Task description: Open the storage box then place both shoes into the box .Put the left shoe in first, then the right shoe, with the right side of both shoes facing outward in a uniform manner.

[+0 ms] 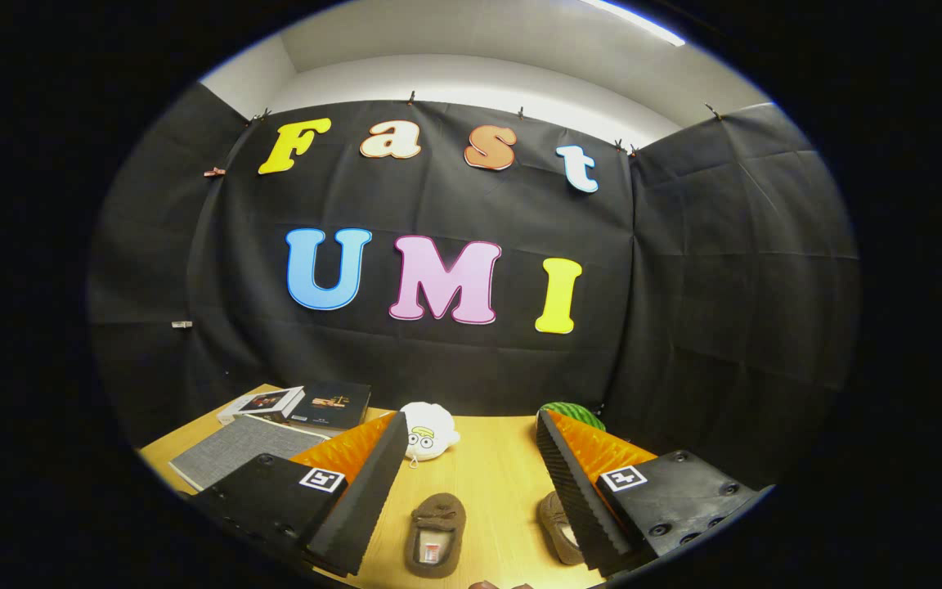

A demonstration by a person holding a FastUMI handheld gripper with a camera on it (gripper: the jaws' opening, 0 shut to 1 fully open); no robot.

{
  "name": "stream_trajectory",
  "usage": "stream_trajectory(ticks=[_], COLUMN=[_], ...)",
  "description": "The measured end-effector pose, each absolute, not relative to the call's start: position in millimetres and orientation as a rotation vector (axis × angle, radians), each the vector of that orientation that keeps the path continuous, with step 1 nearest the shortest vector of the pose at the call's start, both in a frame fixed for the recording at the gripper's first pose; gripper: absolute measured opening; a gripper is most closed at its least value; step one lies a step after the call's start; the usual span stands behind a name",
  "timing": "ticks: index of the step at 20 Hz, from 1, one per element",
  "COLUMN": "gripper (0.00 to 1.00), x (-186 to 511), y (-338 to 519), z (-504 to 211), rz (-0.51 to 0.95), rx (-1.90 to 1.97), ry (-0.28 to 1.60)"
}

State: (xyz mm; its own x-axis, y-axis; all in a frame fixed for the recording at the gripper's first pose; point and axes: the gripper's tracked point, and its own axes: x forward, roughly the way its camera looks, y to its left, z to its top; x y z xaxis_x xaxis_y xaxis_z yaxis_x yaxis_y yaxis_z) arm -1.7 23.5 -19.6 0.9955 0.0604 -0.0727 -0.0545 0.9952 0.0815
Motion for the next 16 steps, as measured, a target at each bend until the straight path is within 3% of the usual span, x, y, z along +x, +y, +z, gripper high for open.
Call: stream_trajectory(ticks=[16], gripper=[0.97], x=[11], y=[51], z=[-43], rz=[0.112], rx=[0.151], ry=[0.184])
